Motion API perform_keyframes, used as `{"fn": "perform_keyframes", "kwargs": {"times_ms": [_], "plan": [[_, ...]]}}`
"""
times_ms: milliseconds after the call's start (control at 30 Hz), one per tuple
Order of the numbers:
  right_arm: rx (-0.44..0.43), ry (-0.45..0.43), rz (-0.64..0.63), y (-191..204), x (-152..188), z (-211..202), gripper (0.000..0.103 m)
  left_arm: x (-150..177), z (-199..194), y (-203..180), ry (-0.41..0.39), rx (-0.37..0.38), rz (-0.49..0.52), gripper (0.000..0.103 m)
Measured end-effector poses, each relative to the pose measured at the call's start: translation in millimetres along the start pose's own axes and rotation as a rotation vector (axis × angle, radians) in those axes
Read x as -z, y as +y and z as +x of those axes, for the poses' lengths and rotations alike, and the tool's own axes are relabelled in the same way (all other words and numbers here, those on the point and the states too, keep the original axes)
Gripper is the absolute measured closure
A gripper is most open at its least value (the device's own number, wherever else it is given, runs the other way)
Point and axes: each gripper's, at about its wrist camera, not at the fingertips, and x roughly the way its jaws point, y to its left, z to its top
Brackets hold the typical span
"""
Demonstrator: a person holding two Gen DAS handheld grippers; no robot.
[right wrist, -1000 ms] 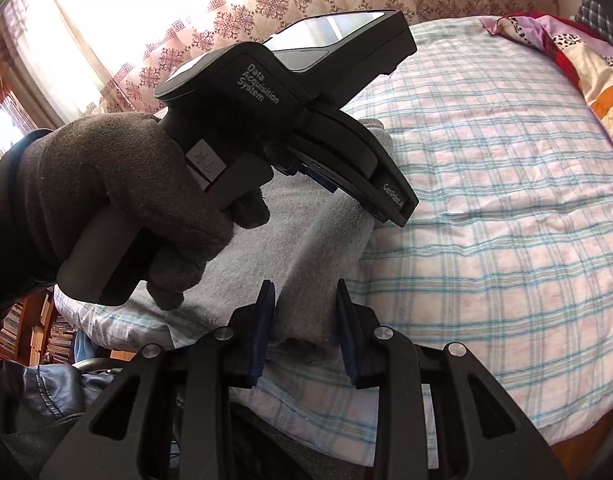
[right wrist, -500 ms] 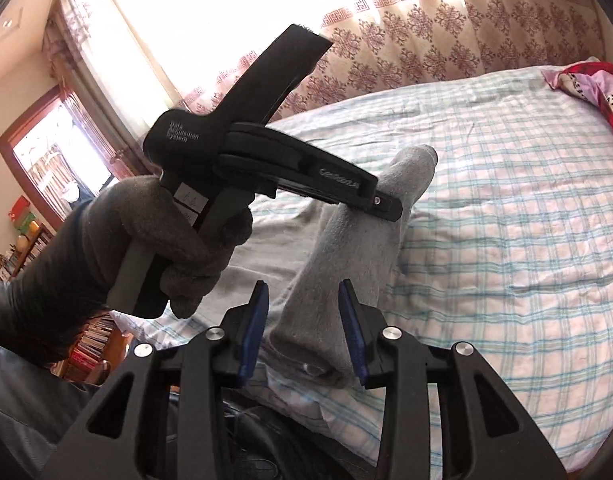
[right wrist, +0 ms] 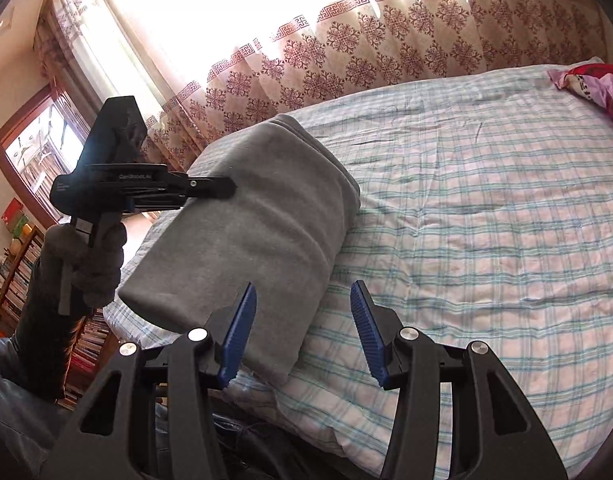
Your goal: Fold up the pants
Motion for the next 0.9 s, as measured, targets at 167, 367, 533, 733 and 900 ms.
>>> {"fn": "perform_keyframes", "kwargs": {"times_ms": [167, 367, 533, 733, 900], "plan": [[0.009, 0.052, -0.020, 15, 3, 25, 0.053, 13, -32, 63, -0.045, 0.003, -0.093, 0.083], [0.009, 0.116, -0.047, 33, 4, 55, 0.053, 39, -48, 132, -0.061, -0.006, -0.201, 0.083], [0.002, 0.173, -0.088, 53, 3, 84, 0.053, 59, -41, 176, -0.062, -0.005, -0.257, 0.083], [-0.034, 0.228, -0.160, 83, 4, 113, 0.053, 65, -54, 201, -0.114, 0.024, -0.283, 0.088], [-0.059, 0.276, -0.213, 102, 9, 131, 0.053, 61, -83, 220, -0.199, 0.009, -0.313, 0.100]]}}
